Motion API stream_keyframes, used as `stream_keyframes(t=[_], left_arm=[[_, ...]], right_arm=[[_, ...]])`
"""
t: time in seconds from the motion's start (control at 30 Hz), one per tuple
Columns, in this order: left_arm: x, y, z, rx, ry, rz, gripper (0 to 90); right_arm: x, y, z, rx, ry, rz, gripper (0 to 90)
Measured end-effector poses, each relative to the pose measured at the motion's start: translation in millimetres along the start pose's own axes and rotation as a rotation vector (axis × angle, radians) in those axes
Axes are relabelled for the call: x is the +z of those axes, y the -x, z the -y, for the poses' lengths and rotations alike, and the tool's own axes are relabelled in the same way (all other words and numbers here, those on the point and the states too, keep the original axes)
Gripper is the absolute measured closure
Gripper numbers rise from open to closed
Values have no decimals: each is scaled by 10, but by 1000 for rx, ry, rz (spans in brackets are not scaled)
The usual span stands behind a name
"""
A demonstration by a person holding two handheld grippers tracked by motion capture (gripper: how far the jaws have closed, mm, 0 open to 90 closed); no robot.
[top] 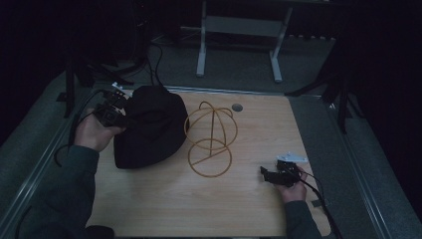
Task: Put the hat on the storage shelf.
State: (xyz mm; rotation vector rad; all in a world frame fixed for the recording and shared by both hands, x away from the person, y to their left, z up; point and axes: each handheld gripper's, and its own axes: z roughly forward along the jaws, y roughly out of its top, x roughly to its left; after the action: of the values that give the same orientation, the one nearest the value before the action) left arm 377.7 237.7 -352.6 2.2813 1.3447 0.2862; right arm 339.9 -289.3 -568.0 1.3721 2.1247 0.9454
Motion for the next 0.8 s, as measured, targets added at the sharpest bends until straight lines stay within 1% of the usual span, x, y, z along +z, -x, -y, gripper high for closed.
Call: stream_keyframes(t=[0.17,0.47,0.57,0.67,0.7,0.8], left_arm=[[-65,20,-4,8,20,18,866],[-158,20,-2,11,39,25,866],[-224,13,0,15,50,39,866],[-245,13,-3,25,47,46,865],[-259,24,-13,41,35,49,865],[-271,34,-28,55,28,53,865]], right_arm=[[0,-1,0,2,0,-1,209],[0,-1,0,2,0,-1,209],[-1,-1,0,1,-1,0,209],[-2,-1,-1,1,-2,0,209],[-1,-1,-1,1,-2,-1,209],[-1,0,-1,1,-1,-1,209]])
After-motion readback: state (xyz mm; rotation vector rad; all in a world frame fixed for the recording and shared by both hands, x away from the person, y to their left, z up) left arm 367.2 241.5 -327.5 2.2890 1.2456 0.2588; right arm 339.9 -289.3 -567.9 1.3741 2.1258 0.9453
